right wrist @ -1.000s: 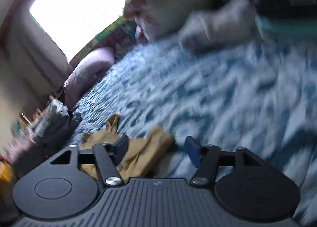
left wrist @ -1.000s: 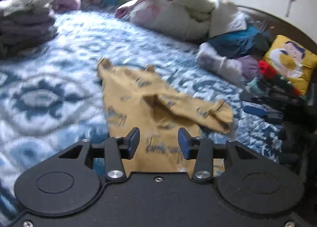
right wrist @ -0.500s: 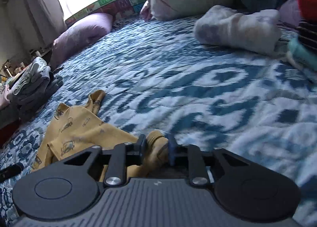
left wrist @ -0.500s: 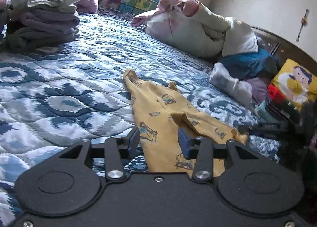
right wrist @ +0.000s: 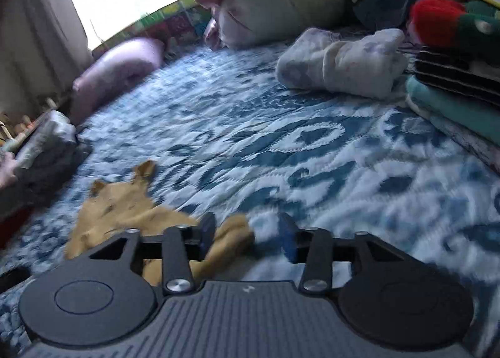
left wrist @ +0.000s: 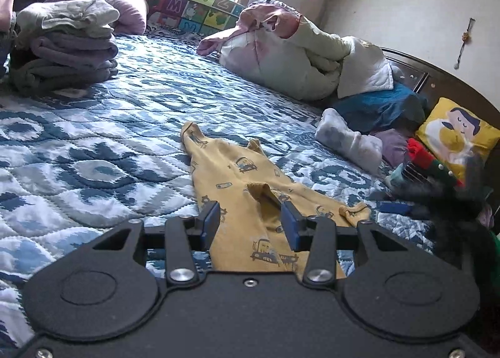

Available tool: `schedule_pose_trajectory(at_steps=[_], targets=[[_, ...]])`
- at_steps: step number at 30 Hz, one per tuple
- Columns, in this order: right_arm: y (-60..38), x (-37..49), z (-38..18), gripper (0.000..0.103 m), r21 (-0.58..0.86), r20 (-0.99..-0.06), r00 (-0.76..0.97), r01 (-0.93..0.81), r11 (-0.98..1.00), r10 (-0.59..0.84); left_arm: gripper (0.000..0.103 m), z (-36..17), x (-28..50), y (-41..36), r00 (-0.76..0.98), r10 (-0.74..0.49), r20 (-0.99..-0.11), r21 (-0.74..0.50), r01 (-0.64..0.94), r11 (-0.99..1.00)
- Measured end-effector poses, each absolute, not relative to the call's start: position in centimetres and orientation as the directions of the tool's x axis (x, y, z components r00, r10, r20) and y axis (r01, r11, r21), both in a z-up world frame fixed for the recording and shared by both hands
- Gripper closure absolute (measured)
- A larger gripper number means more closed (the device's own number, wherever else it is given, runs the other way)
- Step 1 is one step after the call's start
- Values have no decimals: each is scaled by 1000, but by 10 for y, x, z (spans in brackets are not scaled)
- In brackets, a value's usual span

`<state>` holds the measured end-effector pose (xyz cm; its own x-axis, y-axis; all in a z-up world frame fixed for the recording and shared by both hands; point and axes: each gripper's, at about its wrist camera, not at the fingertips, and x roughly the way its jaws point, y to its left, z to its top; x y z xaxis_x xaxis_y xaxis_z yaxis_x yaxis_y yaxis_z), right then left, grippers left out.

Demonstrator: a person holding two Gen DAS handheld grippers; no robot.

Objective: Fold clothes

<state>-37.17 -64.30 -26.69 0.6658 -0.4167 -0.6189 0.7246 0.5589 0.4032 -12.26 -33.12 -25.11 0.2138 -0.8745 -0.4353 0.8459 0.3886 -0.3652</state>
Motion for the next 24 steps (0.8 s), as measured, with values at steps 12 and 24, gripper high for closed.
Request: schedule_pose_trajectory(at_steps=[12,24], targets=[[-641,-357,-265,62,172,-841,475,688,705,-259,62,-258,-98,-308,277,-852,-444,-398,791,465],[-594,-283,-240,37,29,-781,517,590,807,-350,62,-260,-101,-316,263,-852,-453,-400,794,458]])
